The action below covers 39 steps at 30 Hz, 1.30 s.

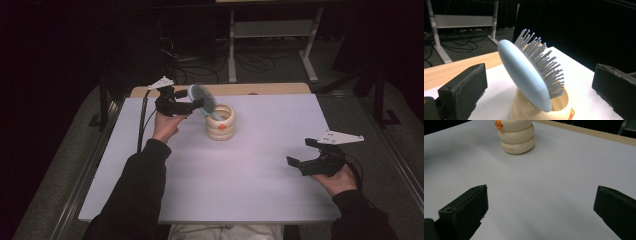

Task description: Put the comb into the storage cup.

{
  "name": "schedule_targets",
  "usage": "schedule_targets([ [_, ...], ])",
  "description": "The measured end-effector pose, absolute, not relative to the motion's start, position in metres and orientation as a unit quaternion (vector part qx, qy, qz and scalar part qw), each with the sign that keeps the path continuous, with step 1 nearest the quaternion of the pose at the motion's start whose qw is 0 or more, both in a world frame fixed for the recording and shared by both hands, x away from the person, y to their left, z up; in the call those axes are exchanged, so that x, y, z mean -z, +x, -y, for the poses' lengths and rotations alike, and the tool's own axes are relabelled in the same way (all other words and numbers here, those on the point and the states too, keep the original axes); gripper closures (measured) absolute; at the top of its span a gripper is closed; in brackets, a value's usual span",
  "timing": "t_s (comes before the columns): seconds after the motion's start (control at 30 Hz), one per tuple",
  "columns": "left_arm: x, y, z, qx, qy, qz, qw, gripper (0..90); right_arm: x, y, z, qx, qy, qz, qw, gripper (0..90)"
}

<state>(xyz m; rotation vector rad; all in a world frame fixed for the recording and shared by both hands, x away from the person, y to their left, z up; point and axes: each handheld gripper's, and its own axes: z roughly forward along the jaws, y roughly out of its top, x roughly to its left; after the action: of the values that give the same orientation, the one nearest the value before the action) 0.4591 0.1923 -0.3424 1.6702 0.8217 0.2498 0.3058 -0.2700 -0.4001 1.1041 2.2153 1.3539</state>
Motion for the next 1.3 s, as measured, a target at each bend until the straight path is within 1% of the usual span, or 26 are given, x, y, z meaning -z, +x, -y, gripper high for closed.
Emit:
schedule_targets([
  [0.4,0.339,0.452,-0.216,-0.117,0.717,-0.356,0.588,0.0,0.4,0.306,0.269,-0.471,0.385,-0.777,0.161,0.0],
  [0.73,0.341,0.442,-0.234,-0.124,0.726,-0.35,0.578,0.0,0.401,0.307,0.269,-0.469,0.384,-0.779,0.16,0.0],
  [1.3,0.348,0.419,-0.268,-0.134,0.716,-0.354,0.587,0.0,0.404,0.308,0.266,-0.458,0.383,-0.787,0.154,0.0],
])
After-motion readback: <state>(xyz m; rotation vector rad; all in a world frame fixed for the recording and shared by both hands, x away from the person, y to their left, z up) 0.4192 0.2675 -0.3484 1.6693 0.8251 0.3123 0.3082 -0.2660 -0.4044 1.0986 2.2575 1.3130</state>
